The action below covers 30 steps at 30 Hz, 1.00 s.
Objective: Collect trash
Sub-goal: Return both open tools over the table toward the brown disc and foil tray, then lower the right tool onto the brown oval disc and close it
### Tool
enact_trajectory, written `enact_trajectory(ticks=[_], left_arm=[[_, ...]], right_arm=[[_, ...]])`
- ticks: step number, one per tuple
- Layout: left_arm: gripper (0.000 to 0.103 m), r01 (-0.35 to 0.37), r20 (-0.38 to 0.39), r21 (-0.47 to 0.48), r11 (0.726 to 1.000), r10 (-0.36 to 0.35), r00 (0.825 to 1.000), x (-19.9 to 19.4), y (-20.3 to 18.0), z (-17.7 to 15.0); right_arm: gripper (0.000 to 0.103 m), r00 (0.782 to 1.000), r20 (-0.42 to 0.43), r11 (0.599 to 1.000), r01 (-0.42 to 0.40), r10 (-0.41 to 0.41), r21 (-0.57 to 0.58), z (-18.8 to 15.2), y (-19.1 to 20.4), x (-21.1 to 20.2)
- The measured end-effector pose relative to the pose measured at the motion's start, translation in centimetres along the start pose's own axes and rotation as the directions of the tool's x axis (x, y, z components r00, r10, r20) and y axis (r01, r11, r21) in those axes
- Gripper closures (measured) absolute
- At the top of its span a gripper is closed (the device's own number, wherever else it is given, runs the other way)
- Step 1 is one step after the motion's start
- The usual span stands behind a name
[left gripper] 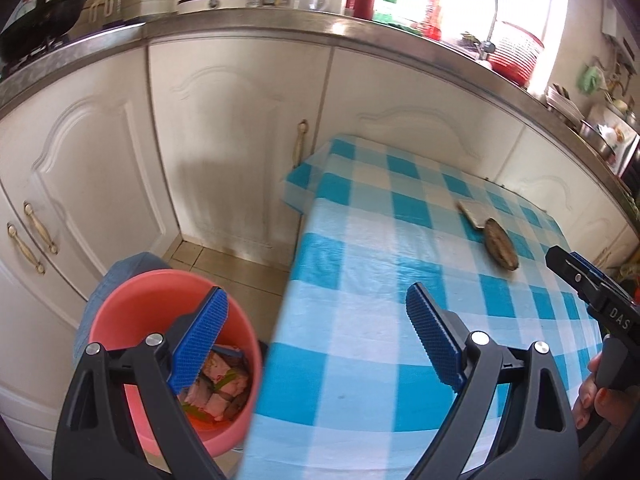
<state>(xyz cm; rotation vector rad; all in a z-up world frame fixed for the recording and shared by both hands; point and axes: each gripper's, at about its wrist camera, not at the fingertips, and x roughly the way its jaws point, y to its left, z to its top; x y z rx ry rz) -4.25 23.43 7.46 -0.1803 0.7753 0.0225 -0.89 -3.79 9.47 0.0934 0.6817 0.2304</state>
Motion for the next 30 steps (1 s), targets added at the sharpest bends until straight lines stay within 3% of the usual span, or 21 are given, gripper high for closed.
enact_trajectory(ticks=[19,25,30], left_arm=[[0.012,0.063,-0.029,0.138,0.988,-0.06,0.998,2.8,-8.7,0.7],[0.012,0.075,-0.043,0.151,0.986,-0.069,0.997,4.1,-10.1,0.9],[0.012,0.071,-0.053,0.164,0.984,-0.063,0.997,5.1,-10.7,1.2]], right_arm=[[0.015,0.995,0.002,0.995,0.097,-0.097,0.036,-0.5,-7.5,-0.1],[0.015,0.996,-0.029,0.996,0.09,-0.089,0.03,-0.4,-8.7,1.3],[0.015,0.996,-0.091,0.998,0.016,-0.011,0.061,-0.5,-10.0,3.3]])
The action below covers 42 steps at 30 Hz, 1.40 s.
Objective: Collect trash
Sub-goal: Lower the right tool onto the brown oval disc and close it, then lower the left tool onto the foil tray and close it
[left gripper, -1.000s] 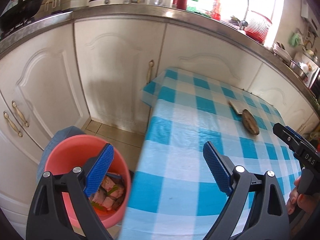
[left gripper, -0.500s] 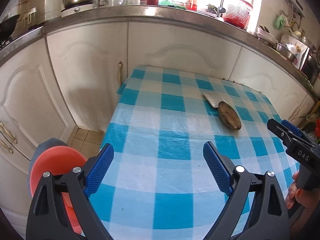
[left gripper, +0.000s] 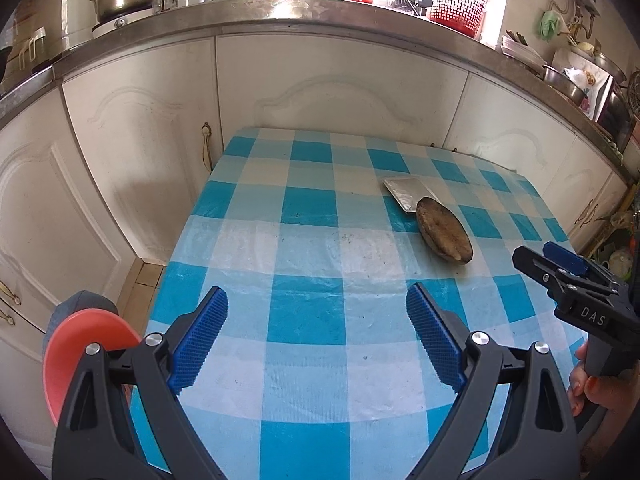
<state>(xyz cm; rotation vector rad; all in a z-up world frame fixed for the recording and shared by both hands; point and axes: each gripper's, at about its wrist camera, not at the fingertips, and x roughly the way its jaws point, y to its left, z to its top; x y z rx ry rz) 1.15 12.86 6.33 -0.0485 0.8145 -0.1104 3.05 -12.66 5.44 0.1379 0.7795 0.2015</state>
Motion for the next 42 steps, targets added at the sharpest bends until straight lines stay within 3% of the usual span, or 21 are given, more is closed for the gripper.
enact_trajectory(ticks=[4,11,15,19,22,33,42], left_arm=[[0.012,0.002,-0.005,-0.004,1.0,-0.002,1.0,0.8,0.1,0.5],[0.012,0.016,-0.009,-0.033,0.999,-0.016,1.0,2.0,0.7,1.3],[0.012,0.006,-0.013,-0.042,0.999,-0.007,1.0,2.4,1.1,1.7],[0.012,0.0,-0.017,-0.05,0.999,-0.001,1.0,2.9,1.5,1.8],[0.012,-0.006,-0.02,-0.045,0.999,0.006,1.0,3.3,1.5,1.9],[0.012,0.003,-0.033,-0.037,0.999,-0.004,0.999,4.9,0.4,2.5],[0.012,0.041,-0.05,0.024,0.999,-0.04,0.998,7.2,-3.3,3.3]], right_arm=[[0.015,0.995,-0.053,0.996,-0.079,0.08,0.034,0.1,-0.8,1.7],[0.015,0.988,-0.096,0.99,-0.124,0.117,-0.068,1.5,1.6,4.3],[0.028,0.986,-0.123,0.984,-0.13,0.115,-0.126,2.1,3.2,6.0],[0.033,0.987,-0.142,0.979,-0.102,0.077,-0.174,2.5,4.4,7.4],[0.045,0.988,-0.149,0.977,-0.08,0.051,-0.197,2.4,4.7,8.0],[0.046,0.993,-0.119,0.979,-0.023,-0.001,-0.204,1.9,4.3,7.5],[0.047,0.992,-0.058,0.986,0.101,-0.11,-0.133,2.0,0.2,5.2]])
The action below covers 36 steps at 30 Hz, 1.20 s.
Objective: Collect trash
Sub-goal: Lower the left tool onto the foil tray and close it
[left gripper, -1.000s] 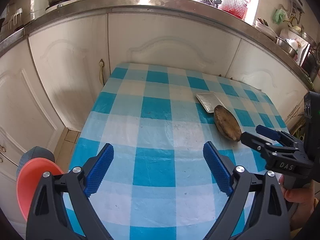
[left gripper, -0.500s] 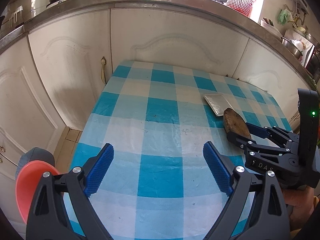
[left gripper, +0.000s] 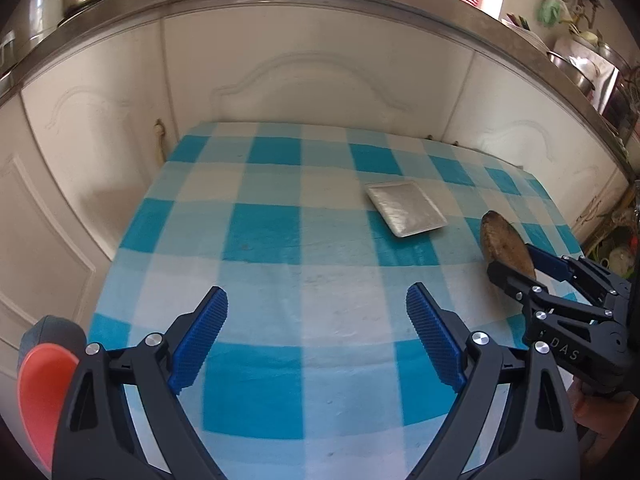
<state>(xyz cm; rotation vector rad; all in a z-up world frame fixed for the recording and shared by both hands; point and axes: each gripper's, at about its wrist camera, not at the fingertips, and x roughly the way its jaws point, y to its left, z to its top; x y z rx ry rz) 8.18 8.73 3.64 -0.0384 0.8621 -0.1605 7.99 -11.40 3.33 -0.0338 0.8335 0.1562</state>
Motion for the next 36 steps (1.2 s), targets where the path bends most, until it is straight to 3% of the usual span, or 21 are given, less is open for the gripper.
enact_trajectory(ticks=[7,17,31,36], left_arm=[[0.012,0.031,-0.016,0.055,0.998,-0.03,0.999,2.6,-3.2,0.9],[0.012,0.052,-0.015,0.065,0.996,-0.052,0.999,6.3,-5.9,3.6],[0.012,-0.031,-0.063,0.052,0.998,0.034,0.997,10.0,-7.8,5.4],[0.025,-0.077,-0.059,0.064,0.995,0.08,0.995,10.1,-7.9,5.5]], right_arm=[[0.047,0.999,0.012,0.995,0.041,-0.043,0.092,-0.1,-3.6,-0.2],[0.047,0.999,0.024,0.975,-0.049,0.045,0.216,-0.3,-6.4,-0.4],[0.046,0.995,0.027,0.964,-0.097,0.093,0.248,-0.3,-7.0,0.0],[0.046,0.994,0.026,0.964,-0.106,0.103,0.243,-0.4,-6.7,0.0]])
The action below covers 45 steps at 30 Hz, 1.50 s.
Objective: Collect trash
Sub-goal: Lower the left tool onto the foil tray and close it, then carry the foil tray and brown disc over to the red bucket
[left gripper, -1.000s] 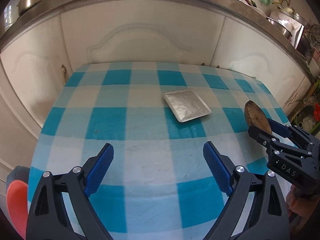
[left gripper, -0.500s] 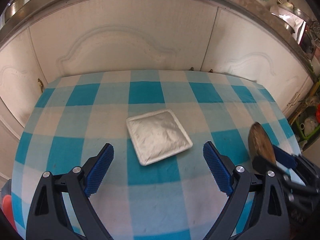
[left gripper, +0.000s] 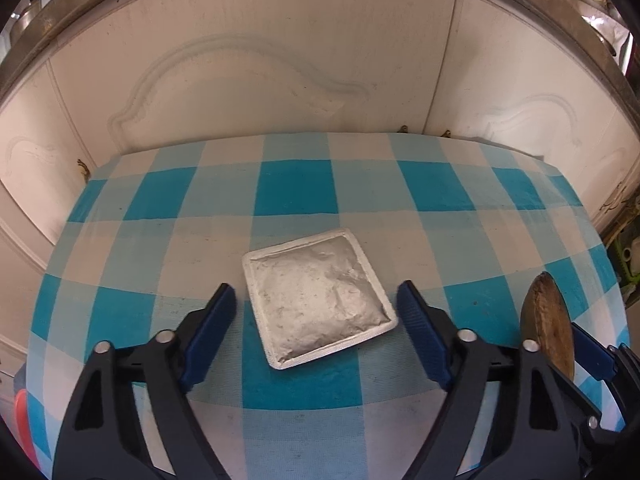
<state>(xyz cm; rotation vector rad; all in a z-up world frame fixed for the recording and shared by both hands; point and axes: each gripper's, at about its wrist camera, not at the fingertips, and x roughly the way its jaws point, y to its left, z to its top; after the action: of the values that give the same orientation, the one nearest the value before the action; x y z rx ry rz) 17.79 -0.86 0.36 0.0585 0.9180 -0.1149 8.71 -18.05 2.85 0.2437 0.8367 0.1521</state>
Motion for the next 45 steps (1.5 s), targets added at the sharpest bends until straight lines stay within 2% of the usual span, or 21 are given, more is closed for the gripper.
enact_trajectory(ticks=[2,8,17,27,39,45], left_arm=[[0.034,-0.015,0.003,0.002,1.0,0.015,1.0,0.0,0.1,0.0],[0.037,-0.013,0.007,0.004,1.0,0.013,1.0,-0.3,0.4,-0.1],[0.038,-0.013,0.025,0.008,1.0,0.013,1.0,-1.3,0.8,-0.9],[0.038,-0.067,0.1,0.033,0.997,0.064,0.993,-5.0,1.7,-2.1],[0.038,-0.115,0.148,0.003,0.993,0.113,0.983,-9.9,5.8,-4.7],[0.038,-0.142,0.147,-0.009,0.99,0.142,0.979,-11.5,8.2,-6.5]], right_arm=[[0.046,1.0,-0.002,1.0,-0.004,0.004,-0.003,-0.1,0.1,0.0],[0.046,1.0,0.0,1.0,-0.013,0.013,-0.003,0.0,0.1,0.1],[0.046,0.999,0.0,0.999,-0.033,0.033,0.005,0.0,0.0,0.1],[0.046,0.997,-0.003,0.997,-0.082,0.082,0.0,-0.3,0.6,0.2],[0.046,0.994,0.0,0.993,-0.112,0.112,-0.028,-1.0,2.8,-0.2],[0.046,0.993,-0.016,0.992,-0.12,0.12,-0.048,-2.0,4.7,-0.8]])
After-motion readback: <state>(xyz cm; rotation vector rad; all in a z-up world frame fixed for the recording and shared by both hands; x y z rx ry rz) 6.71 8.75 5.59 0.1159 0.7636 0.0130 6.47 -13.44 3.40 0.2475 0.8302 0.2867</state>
